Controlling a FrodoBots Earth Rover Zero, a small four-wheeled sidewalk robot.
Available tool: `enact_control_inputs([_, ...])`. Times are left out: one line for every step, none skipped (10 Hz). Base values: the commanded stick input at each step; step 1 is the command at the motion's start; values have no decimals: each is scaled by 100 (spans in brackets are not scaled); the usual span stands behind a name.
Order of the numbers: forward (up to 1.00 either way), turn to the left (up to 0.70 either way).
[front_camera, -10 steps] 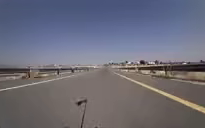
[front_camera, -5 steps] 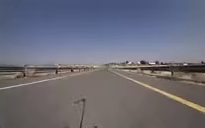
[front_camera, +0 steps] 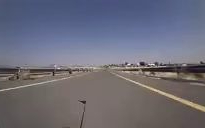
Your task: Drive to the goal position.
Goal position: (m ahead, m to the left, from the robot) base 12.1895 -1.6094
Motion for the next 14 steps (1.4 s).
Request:
enact_control_inputs([100, 0])
enact_control_inputs([100, 0])
enact_control_inputs([100, 0])
enact_control_inputs([100, 0])
enact_control_inputs([100, 0])
enact_control_inputs([100, 0])
enact_control_inputs([100, 0])
enact_control_inputs([100, 0])
enact_control_inputs([100, 0])
enact_control_inputs([100, -1])
enact_control_inputs([100, -8])
enact_control_inputs([100, -30])
enact_control_inputs([100, -22])
enact_control_inputs([100, 0])
